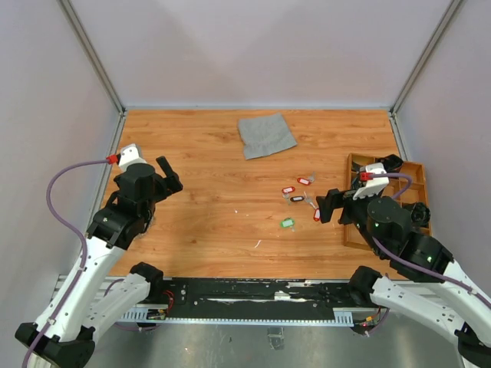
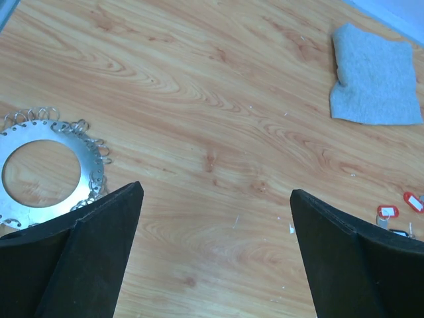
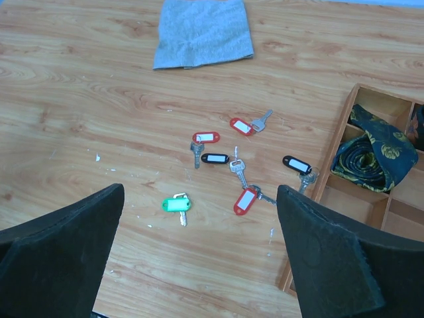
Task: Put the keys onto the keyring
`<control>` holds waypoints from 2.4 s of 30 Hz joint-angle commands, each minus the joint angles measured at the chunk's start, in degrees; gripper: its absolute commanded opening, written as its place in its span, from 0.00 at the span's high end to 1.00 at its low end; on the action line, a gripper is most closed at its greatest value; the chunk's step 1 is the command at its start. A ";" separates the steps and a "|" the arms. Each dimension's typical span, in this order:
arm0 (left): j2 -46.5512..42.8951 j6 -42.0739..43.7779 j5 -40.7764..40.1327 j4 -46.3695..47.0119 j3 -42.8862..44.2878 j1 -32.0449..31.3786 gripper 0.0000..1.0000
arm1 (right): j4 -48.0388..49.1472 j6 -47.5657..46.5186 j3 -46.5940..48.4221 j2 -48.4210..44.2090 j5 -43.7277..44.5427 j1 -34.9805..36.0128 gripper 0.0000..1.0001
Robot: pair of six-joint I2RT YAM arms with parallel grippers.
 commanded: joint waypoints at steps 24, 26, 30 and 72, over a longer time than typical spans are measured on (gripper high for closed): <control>8.23 -10.07 -1.41 1.21 -4.94 4.41 0.01 | 1.45 1.08 -4.56 6.08 -1.97 0.42 0.02; 8.54 -9.61 1.11 3.46 -6.50 7.89 0.01 | 0.74 1.72 -4.51 6.78 -1.89 0.42 0.02; 9.73 -9.52 3.14 5.20 -8.23 13.50 0.01 | 0.09 4.77 -4.40 6.34 -2.97 0.42 0.02; 33.19 -4.41 13.51 20.51 -16.13 27.84 0.15 | 5.66 11.43 -7.69 5.85 -15.29 0.42 0.02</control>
